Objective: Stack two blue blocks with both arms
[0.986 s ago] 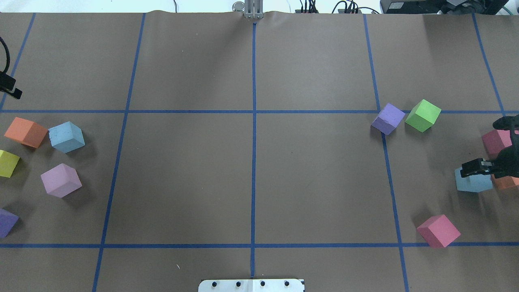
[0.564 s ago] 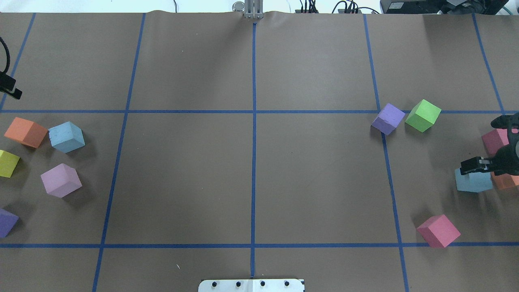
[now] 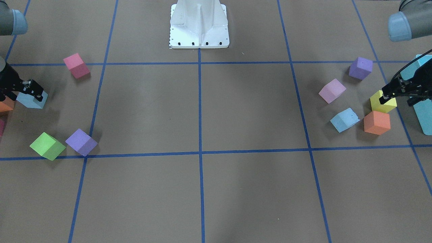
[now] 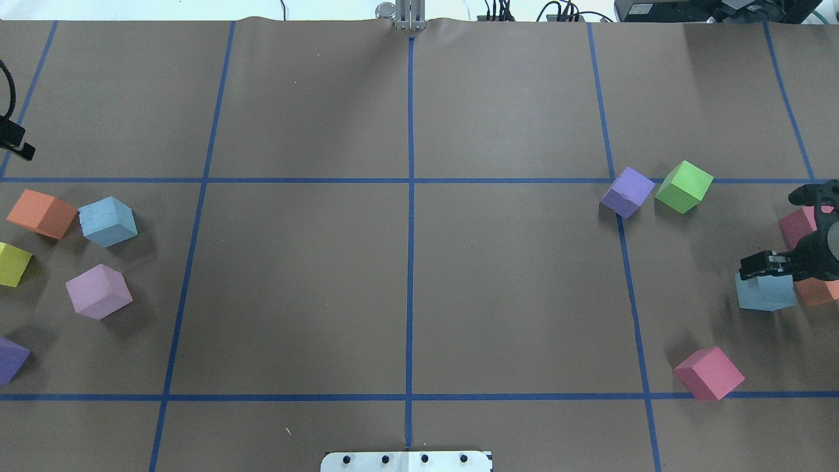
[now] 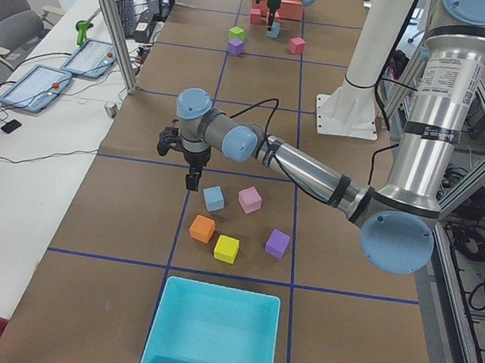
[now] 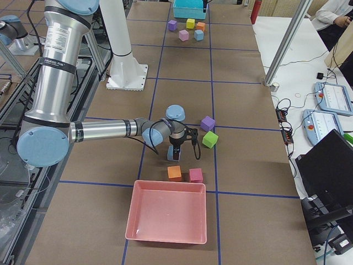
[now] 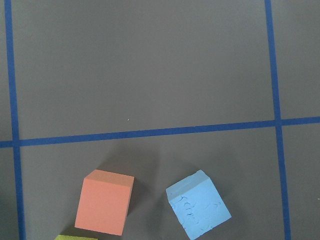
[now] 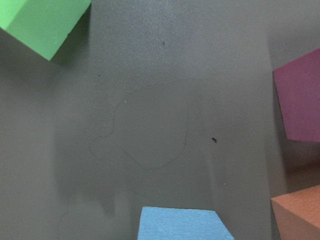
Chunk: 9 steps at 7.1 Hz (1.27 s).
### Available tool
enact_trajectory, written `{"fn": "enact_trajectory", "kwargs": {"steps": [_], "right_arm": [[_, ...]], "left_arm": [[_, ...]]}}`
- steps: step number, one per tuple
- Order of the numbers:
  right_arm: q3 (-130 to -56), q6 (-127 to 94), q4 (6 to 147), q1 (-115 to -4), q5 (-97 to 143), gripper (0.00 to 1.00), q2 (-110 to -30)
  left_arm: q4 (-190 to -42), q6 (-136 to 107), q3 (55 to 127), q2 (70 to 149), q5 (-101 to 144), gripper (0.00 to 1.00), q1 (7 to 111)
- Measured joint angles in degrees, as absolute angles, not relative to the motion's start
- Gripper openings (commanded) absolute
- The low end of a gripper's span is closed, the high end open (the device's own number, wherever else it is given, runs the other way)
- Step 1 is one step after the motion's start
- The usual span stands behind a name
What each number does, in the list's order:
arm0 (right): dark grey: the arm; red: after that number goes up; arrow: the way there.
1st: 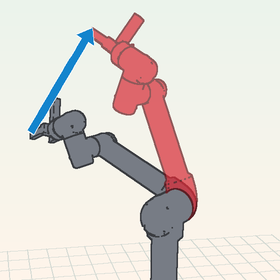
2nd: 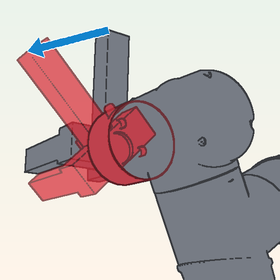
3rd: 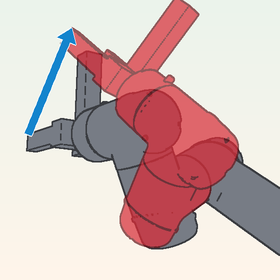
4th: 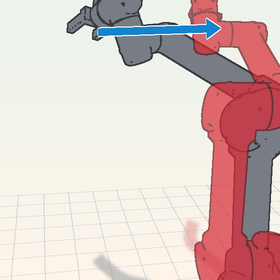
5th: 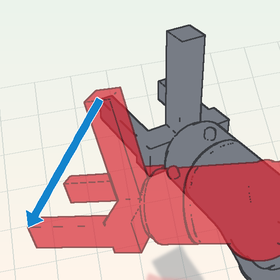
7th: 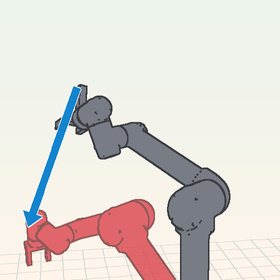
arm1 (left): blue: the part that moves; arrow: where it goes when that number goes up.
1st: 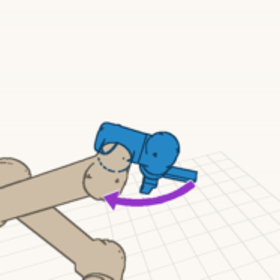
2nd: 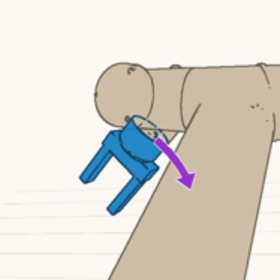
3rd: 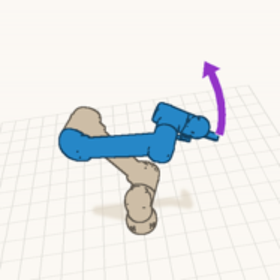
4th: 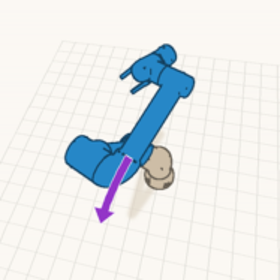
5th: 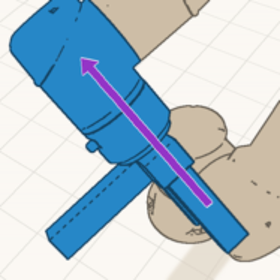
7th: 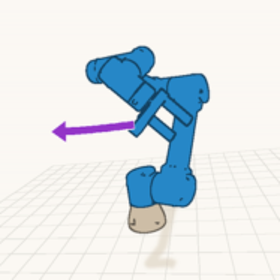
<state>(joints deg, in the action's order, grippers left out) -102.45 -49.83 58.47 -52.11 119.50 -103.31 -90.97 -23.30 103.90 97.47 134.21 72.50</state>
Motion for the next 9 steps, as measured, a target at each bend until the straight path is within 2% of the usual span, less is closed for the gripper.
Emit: {"fn": "enact_trajectory", "kwargs": {"steps": [2, 4, 6, 9], "right_arm": [[-101.9, -49.9, 58.2, -51.7, 119.5, 0.84, -103.3], [-101.4, -50.0, 58.0, -51.0, 119.6, 0.67, -103.3], [-101.4, -50.0, 58.0, -50.6, 119.6, 0.57, -103.2], [-102.1, -50.0, 58.0, -50.6, 119.9, 0.54, -102.5]], "left_arm": [[-91.0, -23.3, 103.9, 97.5, 134.2, 0.99, 72.5], [-91.0, -23.3, 103.9, 97.5, 134.2, 0.99, 72.5], [-91.0, -23.3, 104.0, 97.5, 134.2, 0.99, 72.5], [-90.9, -23.3, 103.9, 97.5, 134.2, 0.99, 72.6]]}}
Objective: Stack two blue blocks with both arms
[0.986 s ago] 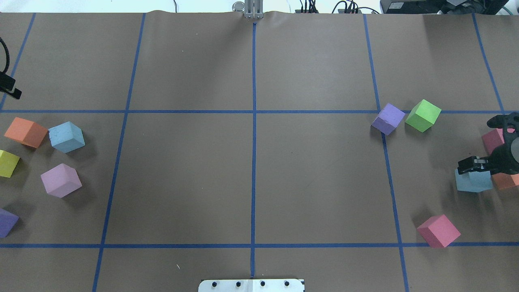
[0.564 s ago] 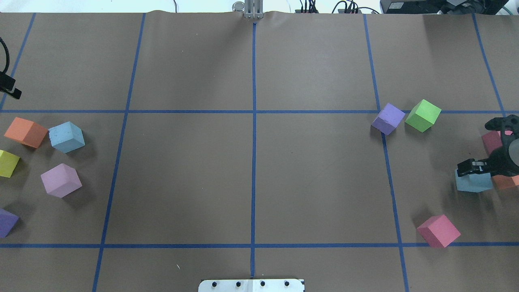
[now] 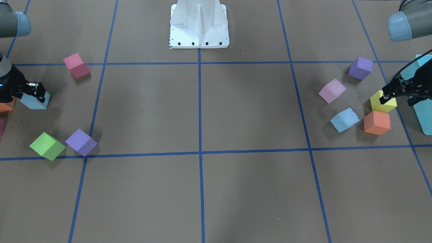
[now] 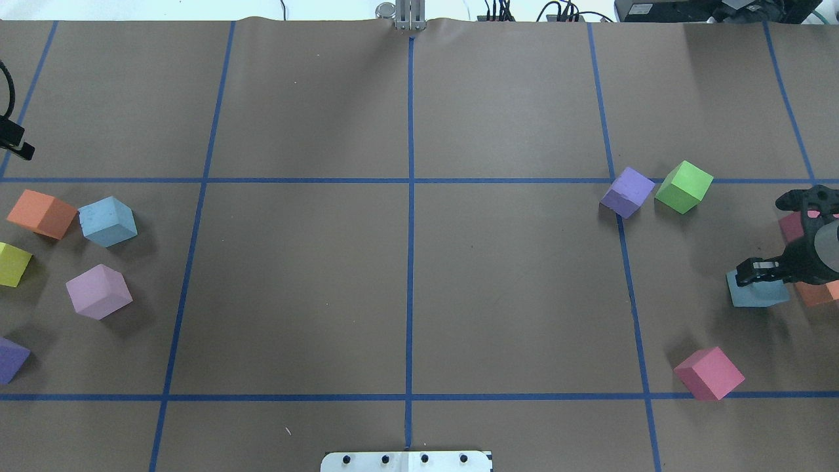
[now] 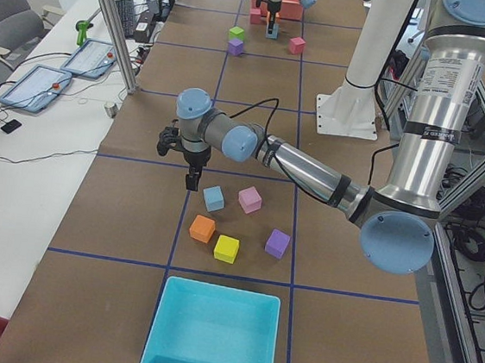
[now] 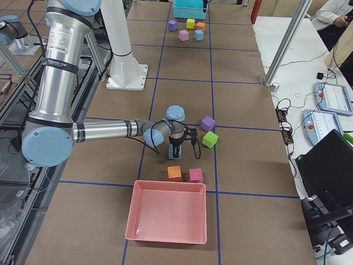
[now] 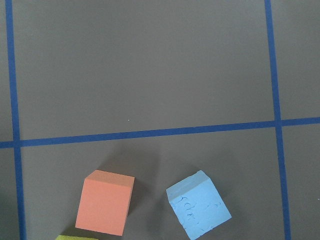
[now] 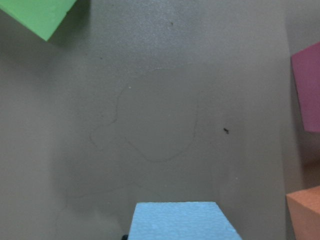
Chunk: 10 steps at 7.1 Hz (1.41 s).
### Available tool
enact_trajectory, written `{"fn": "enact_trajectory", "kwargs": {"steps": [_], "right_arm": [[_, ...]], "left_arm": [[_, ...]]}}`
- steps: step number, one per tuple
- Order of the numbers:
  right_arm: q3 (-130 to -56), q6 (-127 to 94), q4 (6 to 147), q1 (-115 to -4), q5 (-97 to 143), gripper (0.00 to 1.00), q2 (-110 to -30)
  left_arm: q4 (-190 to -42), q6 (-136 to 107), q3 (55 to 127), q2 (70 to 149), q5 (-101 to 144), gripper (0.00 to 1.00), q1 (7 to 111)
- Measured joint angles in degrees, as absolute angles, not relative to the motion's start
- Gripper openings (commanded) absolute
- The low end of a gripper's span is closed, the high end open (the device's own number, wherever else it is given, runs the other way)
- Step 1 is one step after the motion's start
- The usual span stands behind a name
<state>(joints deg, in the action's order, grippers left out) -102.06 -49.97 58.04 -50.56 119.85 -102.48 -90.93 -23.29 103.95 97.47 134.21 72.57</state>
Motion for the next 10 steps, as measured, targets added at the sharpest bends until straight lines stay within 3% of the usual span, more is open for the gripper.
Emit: {"fn": "enact_trajectory", "kwargs": {"steps": [4, 8, 10], "right_arm": [[-108.7, -50.1, 65.2, -53.0, 124.8, 0.49, -98.3], [-114.7, -51.2, 98.9, -48.1, 120.5, 0.49, -74.7], [-113.8, -54.9, 105.7, -42.9, 117.7, 0.49, -65.0]], "left_arm": [[-90.9, -23.5, 104.3, 97.4, 134.2, 0.99, 72.6], [-91.0, -23.6, 104.5, 96.8, 134.3, 0.99, 72.6], [-91.0, -23.6, 104.6, 96.5, 134.3, 0.99, 72.6]]}}
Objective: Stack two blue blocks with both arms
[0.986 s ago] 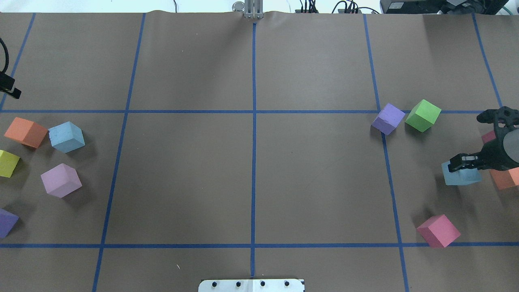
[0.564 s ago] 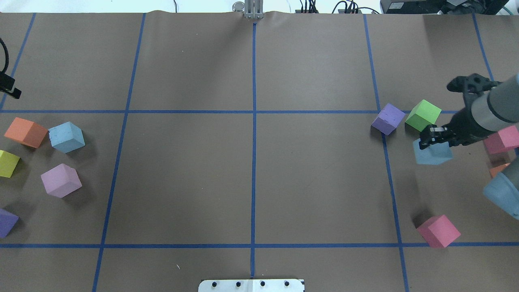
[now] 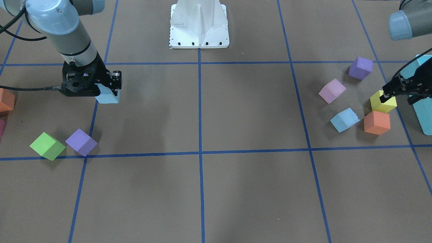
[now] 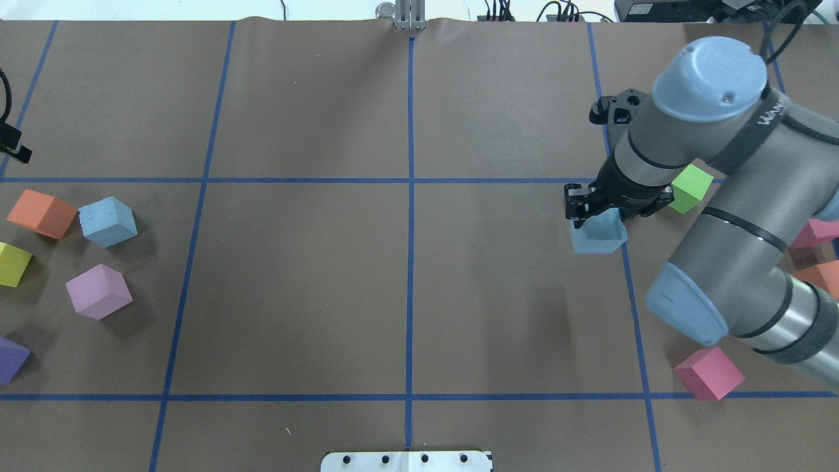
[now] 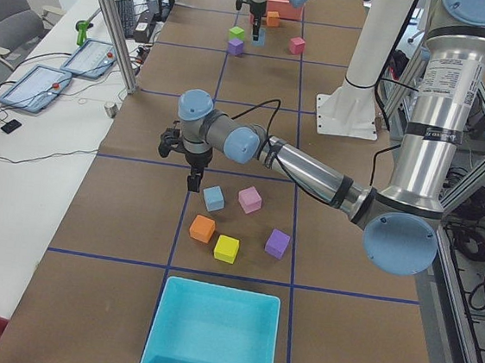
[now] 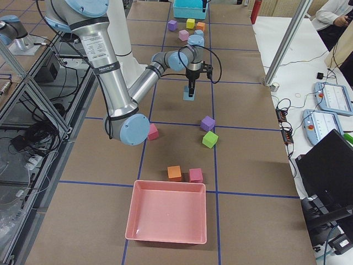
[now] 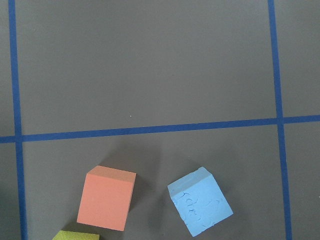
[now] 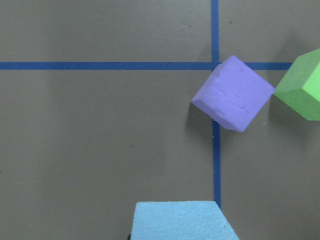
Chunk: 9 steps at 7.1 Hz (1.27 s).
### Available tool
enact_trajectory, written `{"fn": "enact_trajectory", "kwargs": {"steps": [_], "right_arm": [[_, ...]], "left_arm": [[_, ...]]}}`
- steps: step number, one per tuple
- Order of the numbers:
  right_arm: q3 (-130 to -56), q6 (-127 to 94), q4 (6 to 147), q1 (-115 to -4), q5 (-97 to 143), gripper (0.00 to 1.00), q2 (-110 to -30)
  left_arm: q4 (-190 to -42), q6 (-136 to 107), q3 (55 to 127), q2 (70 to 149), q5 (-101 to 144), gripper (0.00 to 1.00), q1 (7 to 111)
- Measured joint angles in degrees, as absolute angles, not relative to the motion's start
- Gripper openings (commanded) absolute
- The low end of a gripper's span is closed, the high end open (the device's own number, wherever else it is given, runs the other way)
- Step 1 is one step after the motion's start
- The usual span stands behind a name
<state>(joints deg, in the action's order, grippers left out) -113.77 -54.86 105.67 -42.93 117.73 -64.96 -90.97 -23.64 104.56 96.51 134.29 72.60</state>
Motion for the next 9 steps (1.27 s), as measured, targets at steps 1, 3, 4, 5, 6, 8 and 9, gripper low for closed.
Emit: {"fn": "enact_trajectory", "kwargs": {"steps": [1, 3, 4, 5, 6, 8, 9], "right_arm": [[-112.2, -56.2, 106.6, -41.1, 117.0, 0.49, -61.2], [-108.1, -57.0, 106.8, -37.6, 113.9, 0.49, -56.0], [-105.5, -57.1, 106.7, -36.1, 112.5, 0.49, -53.5], [-103.0, -57.1, 106.5, -35.0, 111.6, 0.49, -50.9], [-100.4, -57.4, 106.2, -34.4, 111.2, 0.49, -48.4], [-94.7, -59.0, 101.2, -32.8, 110.2, 0.49, -45.8], [-92.8, -59.7, 99.1, -31.7, 109.3, 0.50, -45.5]], "left_arm": [[-91.0, -23.6, 104.6, 96.2, 134.3, 0.99, 72.6], [-91.0, -23.6, 104.6, 95.9, 134.2, 0.99, 72.6], [-91.0, -23.6, 104.5, 95.8, 134.2, 0.99, 72.6], [-91.0, -23.6, 104.4, 95.8, 134.2, 0.99, 72.6], [-90.9, -23.6, 104.3, 95.8, 134.2, 0.99, 72.6], [-90.9, -23.6, 104.1, 95.5, 134.2, 0.99, 72.6], [-90.9, -23.6, 104.0, 95.4, 134.2, 0.99, 72.6]]}}
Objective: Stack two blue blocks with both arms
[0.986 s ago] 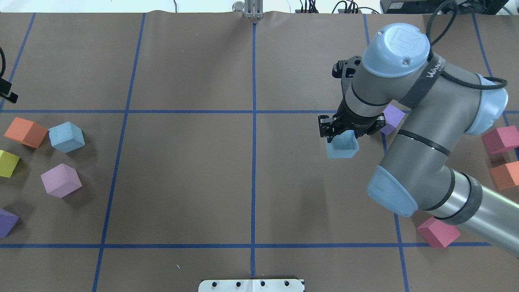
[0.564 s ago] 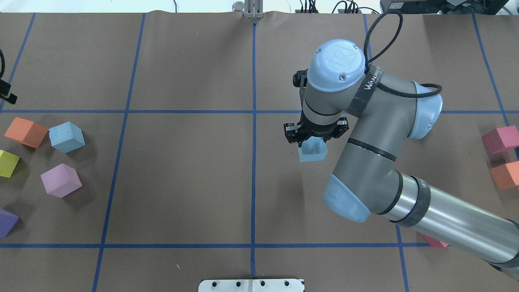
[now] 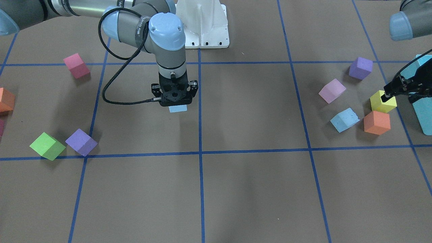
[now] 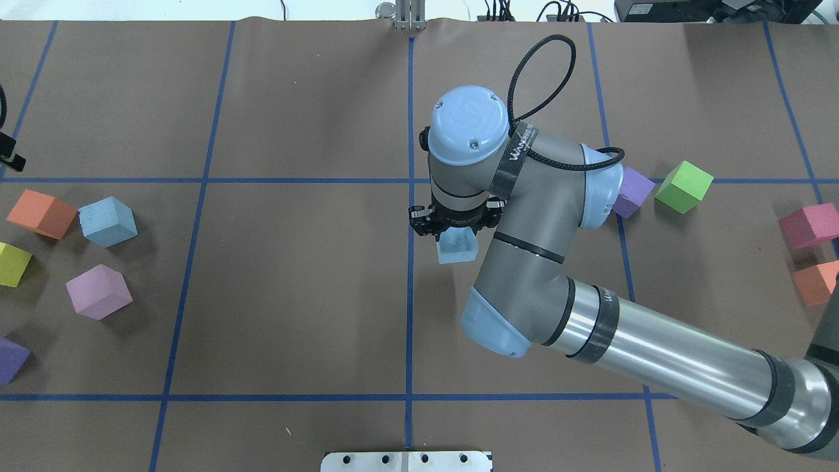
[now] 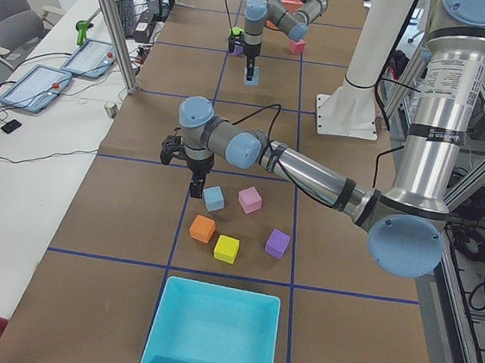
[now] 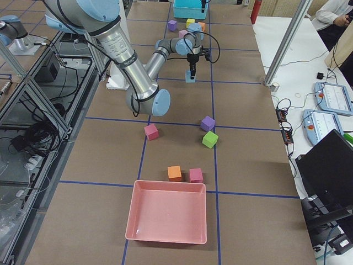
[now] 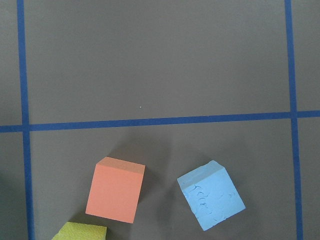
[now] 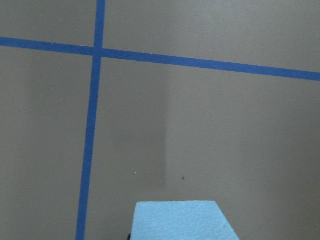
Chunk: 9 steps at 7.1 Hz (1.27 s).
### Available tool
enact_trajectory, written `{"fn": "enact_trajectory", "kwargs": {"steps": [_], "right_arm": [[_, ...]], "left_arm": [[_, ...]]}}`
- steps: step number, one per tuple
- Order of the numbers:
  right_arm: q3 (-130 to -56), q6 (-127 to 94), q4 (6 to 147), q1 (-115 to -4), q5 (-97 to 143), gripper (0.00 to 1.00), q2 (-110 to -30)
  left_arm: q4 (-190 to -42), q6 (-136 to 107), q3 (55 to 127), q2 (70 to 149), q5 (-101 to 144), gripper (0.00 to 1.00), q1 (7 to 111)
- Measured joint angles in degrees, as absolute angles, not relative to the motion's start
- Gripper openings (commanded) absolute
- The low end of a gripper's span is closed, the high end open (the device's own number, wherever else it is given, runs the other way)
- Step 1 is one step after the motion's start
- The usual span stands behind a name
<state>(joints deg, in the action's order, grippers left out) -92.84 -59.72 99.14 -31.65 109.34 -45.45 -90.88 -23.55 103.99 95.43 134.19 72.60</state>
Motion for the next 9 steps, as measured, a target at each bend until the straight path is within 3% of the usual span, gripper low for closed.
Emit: {"fn": "enact_trajectory", "kwargs": {"steps": [9], "right_arm": [[-90.9, -71.9, 94.6, -26.9, 108.8, 0.53, -44.6]], "left_arm": [[-90.9, -24.0, 103.0, 94.7, 134.2, 0.99, 72.6]]}}
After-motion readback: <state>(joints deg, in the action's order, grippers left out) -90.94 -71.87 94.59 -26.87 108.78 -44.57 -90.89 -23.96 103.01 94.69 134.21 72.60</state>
